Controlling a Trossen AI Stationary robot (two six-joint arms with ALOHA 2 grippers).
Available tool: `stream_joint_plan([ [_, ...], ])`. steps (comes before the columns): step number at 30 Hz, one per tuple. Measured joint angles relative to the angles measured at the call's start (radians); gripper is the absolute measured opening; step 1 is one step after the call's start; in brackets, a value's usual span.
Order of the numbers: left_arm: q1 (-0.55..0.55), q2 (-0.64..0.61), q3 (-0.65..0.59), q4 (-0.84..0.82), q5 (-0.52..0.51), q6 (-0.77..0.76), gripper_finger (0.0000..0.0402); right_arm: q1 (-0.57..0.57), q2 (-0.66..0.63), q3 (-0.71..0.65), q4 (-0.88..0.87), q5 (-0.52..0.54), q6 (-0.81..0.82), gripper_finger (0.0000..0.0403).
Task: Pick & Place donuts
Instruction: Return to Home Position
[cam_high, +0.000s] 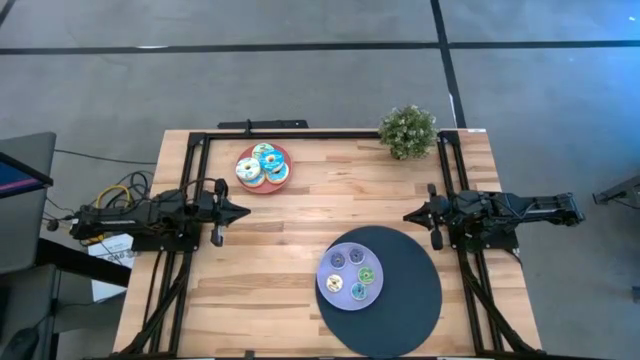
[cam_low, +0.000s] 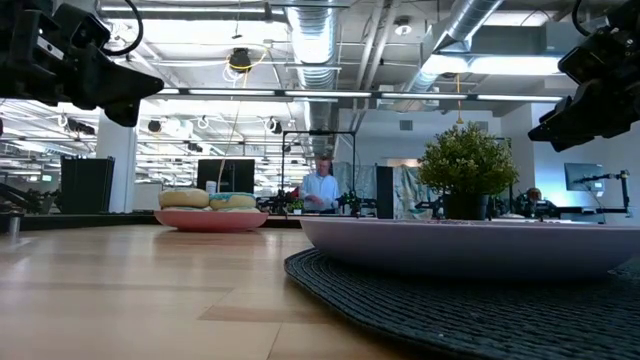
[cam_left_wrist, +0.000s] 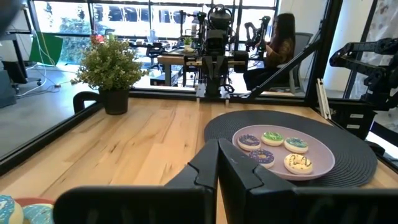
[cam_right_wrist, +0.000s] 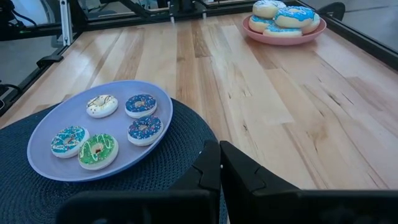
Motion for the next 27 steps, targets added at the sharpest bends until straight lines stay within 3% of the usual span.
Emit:
stream_joint_plan([
  [20, 0.0, 0.0, 0.0, 0.0, 0.001, 0.0, 0.0, 0.0, -0.014, 0.0, 0.068, 0.017, -0.053, 0.0],
  [27, 0.0, 0.0, -0.001, -0.002, 0.004, 0.0, 0.0, 0.0, -0.076, -0.074, 0.263, -0.053, -0.062, 0.0],
])
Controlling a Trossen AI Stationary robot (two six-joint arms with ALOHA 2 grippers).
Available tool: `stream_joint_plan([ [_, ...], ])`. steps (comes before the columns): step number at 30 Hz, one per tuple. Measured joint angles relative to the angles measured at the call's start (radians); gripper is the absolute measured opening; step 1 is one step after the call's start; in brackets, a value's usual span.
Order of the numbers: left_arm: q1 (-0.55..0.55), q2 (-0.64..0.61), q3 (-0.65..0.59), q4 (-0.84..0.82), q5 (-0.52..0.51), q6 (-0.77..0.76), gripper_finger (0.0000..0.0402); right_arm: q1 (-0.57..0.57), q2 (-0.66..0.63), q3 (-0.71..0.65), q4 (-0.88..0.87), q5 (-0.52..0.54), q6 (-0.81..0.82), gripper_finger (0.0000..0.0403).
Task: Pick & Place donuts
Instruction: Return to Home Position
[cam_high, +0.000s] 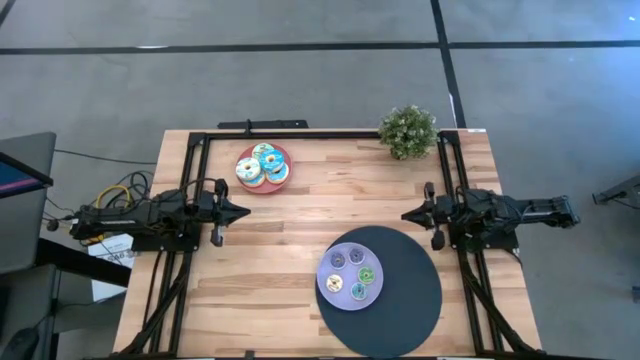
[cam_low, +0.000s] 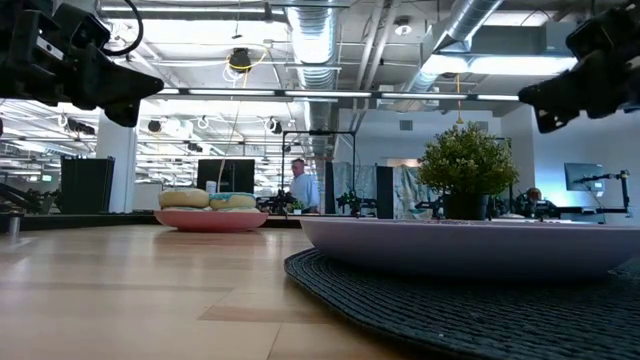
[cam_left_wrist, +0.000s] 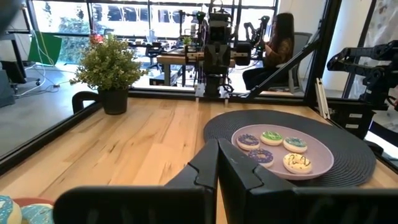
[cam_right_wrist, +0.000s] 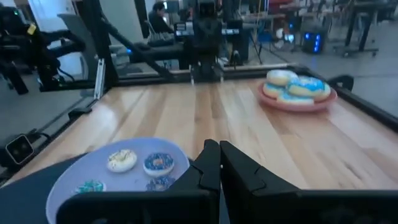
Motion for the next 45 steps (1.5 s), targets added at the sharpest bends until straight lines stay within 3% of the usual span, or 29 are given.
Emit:
stream_joint_plan([
  [9, 0.0, 0.0, 0.0, 0.0, 0.001, 0.0, 0.0, 0.007, 0.001, -0.07, 0.238, -0.022, -0.018, 0.0],
  [45, 0.0, 0.0, 0.0, 0.0, 0.002, 0.003, 0.0, 0.012, 0.018, -0.071, 0.204, -0.026, 0.001, 0.0],
])
